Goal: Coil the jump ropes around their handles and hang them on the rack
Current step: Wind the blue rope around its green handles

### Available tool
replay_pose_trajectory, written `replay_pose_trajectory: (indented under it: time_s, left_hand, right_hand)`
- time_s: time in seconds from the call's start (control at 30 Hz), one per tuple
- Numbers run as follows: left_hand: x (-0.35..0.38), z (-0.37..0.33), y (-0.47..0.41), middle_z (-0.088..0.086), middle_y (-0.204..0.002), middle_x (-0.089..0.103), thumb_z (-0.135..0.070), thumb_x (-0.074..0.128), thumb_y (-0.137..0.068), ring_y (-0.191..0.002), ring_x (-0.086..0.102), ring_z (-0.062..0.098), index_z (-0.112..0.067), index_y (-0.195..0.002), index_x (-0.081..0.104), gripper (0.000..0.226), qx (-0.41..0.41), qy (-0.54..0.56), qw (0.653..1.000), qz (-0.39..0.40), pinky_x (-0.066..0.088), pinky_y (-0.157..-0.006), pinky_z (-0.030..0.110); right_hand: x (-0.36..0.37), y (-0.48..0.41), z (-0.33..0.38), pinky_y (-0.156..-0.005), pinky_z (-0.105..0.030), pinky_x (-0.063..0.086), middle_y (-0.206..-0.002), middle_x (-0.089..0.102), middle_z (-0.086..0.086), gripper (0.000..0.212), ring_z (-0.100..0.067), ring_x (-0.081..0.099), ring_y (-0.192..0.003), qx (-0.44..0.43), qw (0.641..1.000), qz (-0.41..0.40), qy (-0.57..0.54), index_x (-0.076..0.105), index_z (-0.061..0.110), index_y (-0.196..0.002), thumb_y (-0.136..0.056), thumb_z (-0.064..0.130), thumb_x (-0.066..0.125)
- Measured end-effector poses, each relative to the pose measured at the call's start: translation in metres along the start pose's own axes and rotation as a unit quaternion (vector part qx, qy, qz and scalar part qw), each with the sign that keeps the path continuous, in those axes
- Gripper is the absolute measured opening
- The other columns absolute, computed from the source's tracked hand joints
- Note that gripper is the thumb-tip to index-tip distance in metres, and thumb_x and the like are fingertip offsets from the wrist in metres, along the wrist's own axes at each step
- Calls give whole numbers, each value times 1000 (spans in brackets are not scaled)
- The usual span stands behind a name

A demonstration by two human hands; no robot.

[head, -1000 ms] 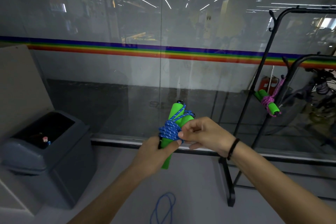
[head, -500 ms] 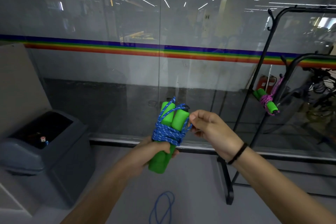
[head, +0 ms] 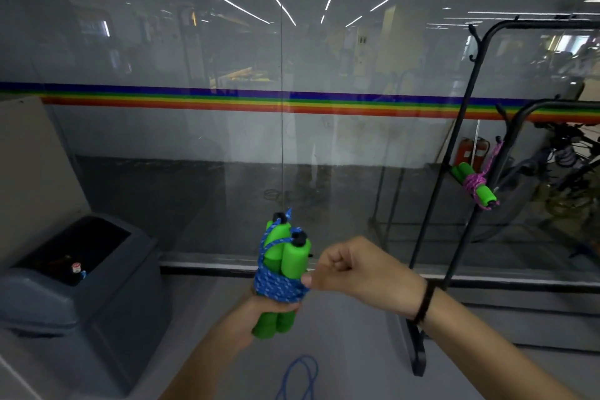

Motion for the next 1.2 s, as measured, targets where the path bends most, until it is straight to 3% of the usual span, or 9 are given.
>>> replay_pose_trajectory:
  time_s: [0.3, 0.43, 0.63, 0.77, 0.87, 0.97, 1.07, 1.13, 1.2]
  left_hand:
    - [-59, 2, -21, 13, -57, 64, -16, 80, -25, -51, 59, 22, -3, -65, 69, 43, 37, -4, 997, -71, 47, -52, 26]
    - [-61, -1, -21, 14, -60, 62, -22, 88, -19, -52, 58, 22, 2, -75, 64, 65, 52, 5, 998, -36, 47, -51, 26]
    - [-54, 0, -26, 18, -91, 73, -23, 94, -24, -80, 70, 28, -6, -93, 72, 75, 9, 98, 994, 54, 51, -82, 40]
    - [-36, 6, -28, 9, -81, 73, -23, 90, -37, -68, 69, 18, -4, -105, 63, 76, -16, 58, 997, 57, 55, -65, 28]
    - [-23, 11, -33, 8, -94, 72, -39, 93, -32, -77, 69, 19, -8, -112, 59, 93, -13, 47, 996, 70, 52, -72, 32]
    - [-15, 12, -42, 6, -96, 72, -36, 86, -55, -84, 67, 21, -11, -112, 60, 68, -1, 23, 999, 35, 52, -73, 32]
    - [-9, 3, -50, 5, -98, 70, -22, 80, -70, -85, 65, 16, -12, -107, 61, 42, 57, -31, 998, -15, 52, -65, 15]
    - [-9, -8, -53, 7, -96, 67, -28, 84, -59, -84, 63, 18, -3, -106, 59, 59, 112, -103, 987, -45, 49, -62, 11]
    - [-8, -20, -59, 1, -108, 57, -47, 84, -40, -97, 56, 15, -1, -117, 52, 96, 142, -171, 972, -77, 49, -81, 22]
  right_hand:
    - [-13, 3, 15, -58, -27, 38, -56, 54, 7, 25, -4, 47, -55, -21, 992, -106, 62, 59, 20, -60, -80, 34, 66]
    - [-5, 4, 20, -57, -22, 39, -53, 52, 10, 27, 1, 46, -51, -42, 988, -122, 89, 54, 24, -58, -81, 33, 65]
    - [2, -10, 20, -59, -24, 37, -61, 51, 10, 20, -4, 45, -56, -63, 989, -131, 19, 54, 26, -66, -80, 22, 68]
    - [-2, -32, 20, -69, -28, 42, -69, 58, 0, 15, -10, 50, -65, -70, 983, -170, -23, 58, 25, -69, -79, 21, 68]
    - [1, -47, 12, -73, -35, 46, -72, 63, -7, 14, -14, 55, -67, -45, 983, -175, -34, 60, 25, -68, -79, 22, 69]
    - [8, -52, 4, -73, -37, 49, -69, 66, -7, 14, -13, 59, -65, -23, 985, -164, -50, 59, 22, -69, -80, 20, 67]
    - [9, -51, -3, -68, -29, 48, -61, 62, -1, 18, -9, 57, -58, -15, 983, -179, -43, 55, 21, -68, -83, 17, 64]
    - [2, -49, -8, -68, -34, 49, -59, 58, 1, 22, -11, 56, -56, -6, 977, -212, -33, 51, 23, -67, -84, 15, 62]
    - [-9, -46, -14, -67, -36, 50, -58, 56, 1, 25, -14, 57, -55, 0, 970, -243, -24, 48, 23, -66, -85, 14, 61]
Point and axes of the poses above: each hand's wrist, its own y-axis away from the middle knuckle, its own x-axis out of the palm, z = x × y, the point moved 5 cm from there along -y, towards the middle knuckle
